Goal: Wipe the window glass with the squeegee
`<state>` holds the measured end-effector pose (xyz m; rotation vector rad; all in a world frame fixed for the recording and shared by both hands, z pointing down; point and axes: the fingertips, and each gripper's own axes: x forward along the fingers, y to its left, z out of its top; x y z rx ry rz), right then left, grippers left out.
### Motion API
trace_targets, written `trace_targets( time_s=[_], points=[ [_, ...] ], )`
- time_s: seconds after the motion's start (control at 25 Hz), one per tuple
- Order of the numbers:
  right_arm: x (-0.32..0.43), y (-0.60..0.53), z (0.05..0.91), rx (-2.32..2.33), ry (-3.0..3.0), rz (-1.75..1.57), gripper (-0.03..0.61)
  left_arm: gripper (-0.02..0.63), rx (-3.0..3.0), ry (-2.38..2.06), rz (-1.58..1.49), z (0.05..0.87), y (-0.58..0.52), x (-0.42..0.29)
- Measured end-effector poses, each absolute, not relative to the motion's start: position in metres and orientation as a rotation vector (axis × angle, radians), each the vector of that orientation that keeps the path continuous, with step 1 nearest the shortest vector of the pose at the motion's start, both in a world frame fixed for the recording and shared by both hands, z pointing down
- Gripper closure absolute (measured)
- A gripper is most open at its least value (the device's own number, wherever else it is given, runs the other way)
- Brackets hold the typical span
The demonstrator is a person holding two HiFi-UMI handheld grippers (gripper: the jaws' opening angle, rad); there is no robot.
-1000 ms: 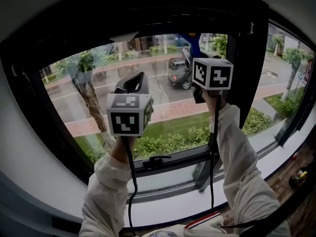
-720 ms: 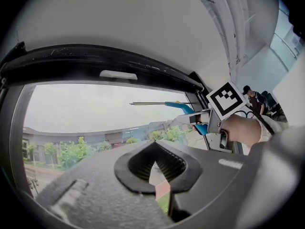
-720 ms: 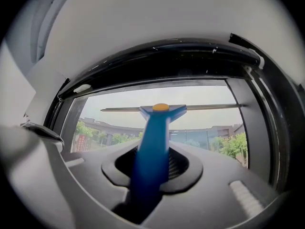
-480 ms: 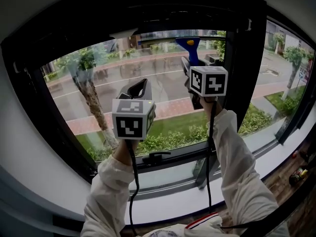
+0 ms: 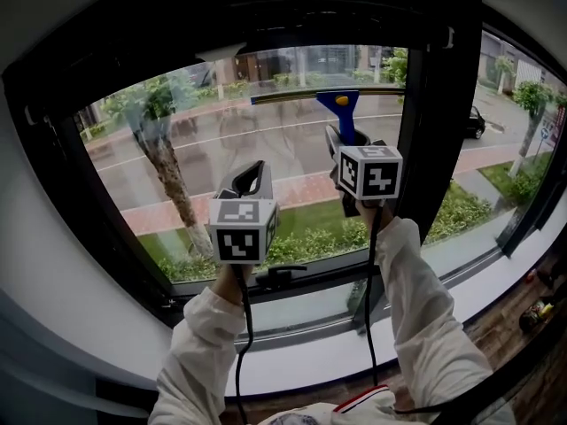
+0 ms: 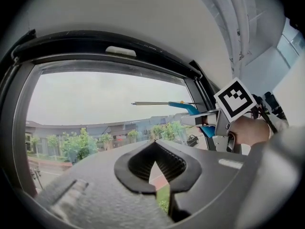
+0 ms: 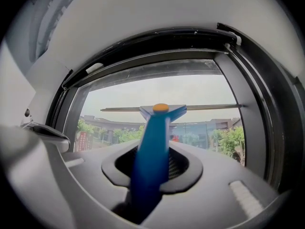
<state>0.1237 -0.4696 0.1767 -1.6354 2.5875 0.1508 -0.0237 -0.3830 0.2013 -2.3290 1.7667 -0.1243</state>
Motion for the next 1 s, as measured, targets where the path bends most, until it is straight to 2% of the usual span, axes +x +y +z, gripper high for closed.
trace_targets(
  time_s=[1.0],
  points=[
    [0.116, -0.459, 0.305, -1.680, 2.645, 0.036, 0.466, 0.614, -2.539, 1.820, -0.281, 0.347, -0.378, -0.023]
  ],
)
